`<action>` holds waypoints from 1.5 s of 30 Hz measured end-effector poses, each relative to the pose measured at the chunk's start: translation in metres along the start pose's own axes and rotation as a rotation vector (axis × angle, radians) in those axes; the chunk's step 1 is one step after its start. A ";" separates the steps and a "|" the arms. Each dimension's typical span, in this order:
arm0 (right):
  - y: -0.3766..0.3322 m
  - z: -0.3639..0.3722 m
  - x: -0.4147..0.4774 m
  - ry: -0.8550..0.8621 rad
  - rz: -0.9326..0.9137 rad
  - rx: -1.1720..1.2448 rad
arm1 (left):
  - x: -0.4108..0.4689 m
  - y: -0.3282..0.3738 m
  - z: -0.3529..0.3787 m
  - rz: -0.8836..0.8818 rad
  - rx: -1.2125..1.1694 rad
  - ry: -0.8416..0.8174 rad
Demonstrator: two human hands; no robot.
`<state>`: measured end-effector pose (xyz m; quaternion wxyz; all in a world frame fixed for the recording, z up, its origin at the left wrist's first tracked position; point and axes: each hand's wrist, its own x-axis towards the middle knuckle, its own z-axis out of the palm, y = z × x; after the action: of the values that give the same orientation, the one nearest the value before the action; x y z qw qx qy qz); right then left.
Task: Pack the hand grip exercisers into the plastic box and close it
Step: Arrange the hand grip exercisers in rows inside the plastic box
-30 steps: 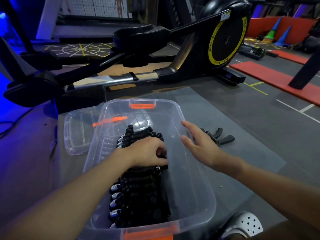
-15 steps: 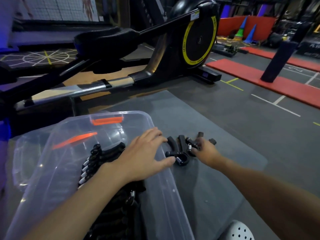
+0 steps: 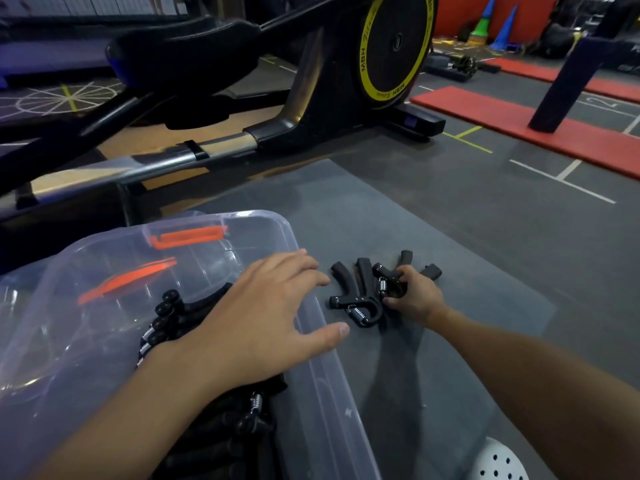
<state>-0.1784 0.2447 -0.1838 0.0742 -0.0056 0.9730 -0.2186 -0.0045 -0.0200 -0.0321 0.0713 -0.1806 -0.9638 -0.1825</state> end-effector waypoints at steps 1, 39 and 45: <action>0.001 0.000 -0.002 0.011 0.000 0.026 | 0.000 0.000 -0.001 0.000 -0.005 -0.001; -0.193 -0.166 -0.227 -0.673 -0.480 0.955 | -0.093 0.017 -0.125 0.028 -0.302 0.380; -0.192 -0.159 -0.219 -0.770 -0.410 1.081 | -0.095 0.005 -0.118 -0.008 -0.332 0.382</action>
<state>0.0110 0.1484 0.0709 0.3638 -0.2287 0.6113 -0.6646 0.0940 -0.0906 0.0595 0.2205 -0.1483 -0.8904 -0.3695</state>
